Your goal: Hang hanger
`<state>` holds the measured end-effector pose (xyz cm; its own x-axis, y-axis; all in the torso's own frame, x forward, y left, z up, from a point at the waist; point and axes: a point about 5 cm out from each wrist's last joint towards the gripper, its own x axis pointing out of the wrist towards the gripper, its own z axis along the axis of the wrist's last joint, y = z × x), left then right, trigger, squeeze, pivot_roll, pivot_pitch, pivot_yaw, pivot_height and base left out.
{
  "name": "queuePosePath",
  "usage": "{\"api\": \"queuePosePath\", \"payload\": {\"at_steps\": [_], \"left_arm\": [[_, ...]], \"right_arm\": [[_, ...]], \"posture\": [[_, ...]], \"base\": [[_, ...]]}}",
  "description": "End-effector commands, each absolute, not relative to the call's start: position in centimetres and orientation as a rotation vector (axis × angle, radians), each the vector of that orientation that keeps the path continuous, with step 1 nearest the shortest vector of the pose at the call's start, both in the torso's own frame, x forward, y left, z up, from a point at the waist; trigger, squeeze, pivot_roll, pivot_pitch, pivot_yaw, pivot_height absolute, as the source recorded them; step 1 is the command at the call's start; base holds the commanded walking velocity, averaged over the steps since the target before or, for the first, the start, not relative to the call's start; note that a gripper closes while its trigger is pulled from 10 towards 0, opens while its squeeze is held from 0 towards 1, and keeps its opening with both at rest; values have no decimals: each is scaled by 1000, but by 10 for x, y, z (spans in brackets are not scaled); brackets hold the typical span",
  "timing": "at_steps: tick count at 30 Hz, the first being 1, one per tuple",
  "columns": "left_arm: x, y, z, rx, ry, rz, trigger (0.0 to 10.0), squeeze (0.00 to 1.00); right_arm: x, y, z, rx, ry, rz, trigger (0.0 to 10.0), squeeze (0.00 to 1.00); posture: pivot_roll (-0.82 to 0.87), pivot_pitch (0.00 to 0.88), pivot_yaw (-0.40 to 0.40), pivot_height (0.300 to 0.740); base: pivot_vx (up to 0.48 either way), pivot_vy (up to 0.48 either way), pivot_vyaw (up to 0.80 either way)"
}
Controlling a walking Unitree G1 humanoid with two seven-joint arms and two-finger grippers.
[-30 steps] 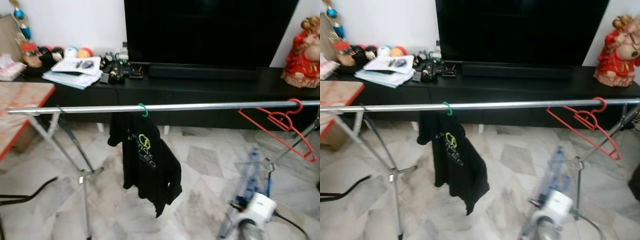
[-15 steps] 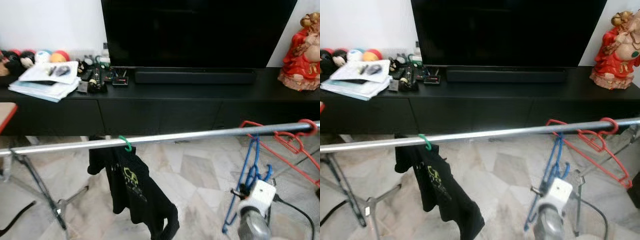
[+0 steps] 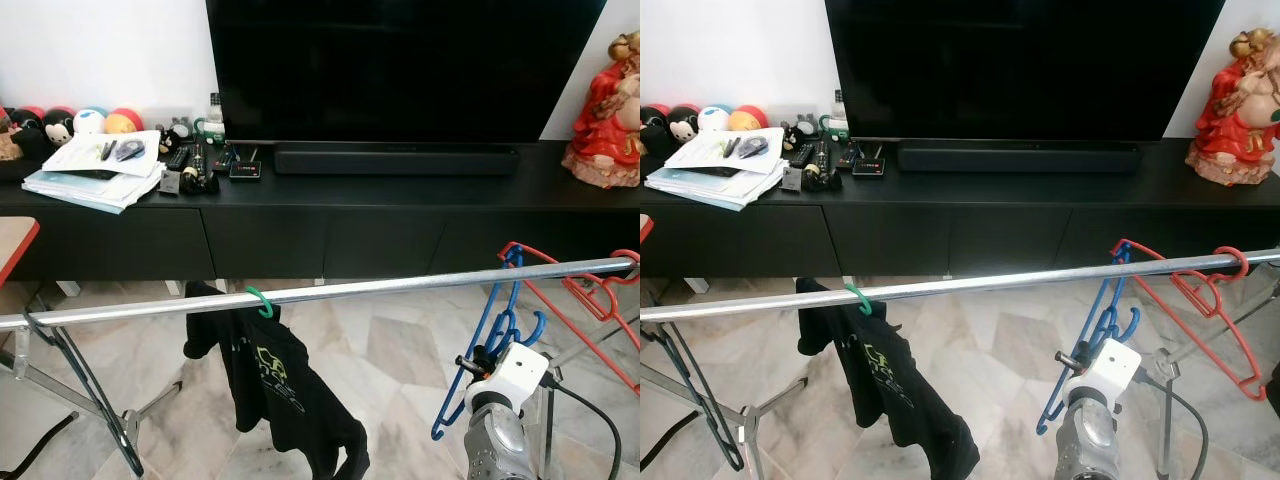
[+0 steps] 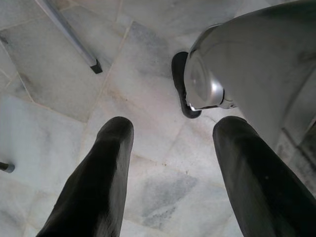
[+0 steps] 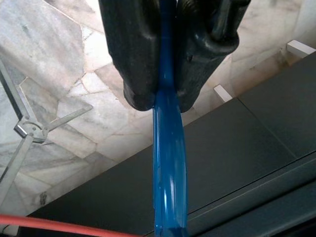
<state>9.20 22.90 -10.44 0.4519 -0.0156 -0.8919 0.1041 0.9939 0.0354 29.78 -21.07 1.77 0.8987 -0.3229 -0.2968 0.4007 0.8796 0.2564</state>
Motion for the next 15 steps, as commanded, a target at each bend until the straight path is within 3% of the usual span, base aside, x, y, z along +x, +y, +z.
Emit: {"api": "queuePosePath", "payload": {"at_steps": [1, 8, 15], "left_arm": [[84, 226, -107, 102, 1142, -85, 10000, 0], [84, 220, -109, 100, 1146, -96, 10000, 0], [92, 214, -109, 97, 1130, -106, 10000, 0]], "right_arm": [[300, -210, 21, 281, 236, -359, 10000, 0], [309, -193, 21, 38, 338, -171, 10000, 0], [320, -189, 36, 14, 254, -145, 10000, 0]], "posture": [[-13, 80, -24, 721], [-15, 75, -24, 721], [-14, 72, -24, 721]], "base": [[0, 0, 0], [0, 0, 0], [0, 0, 0]]}}
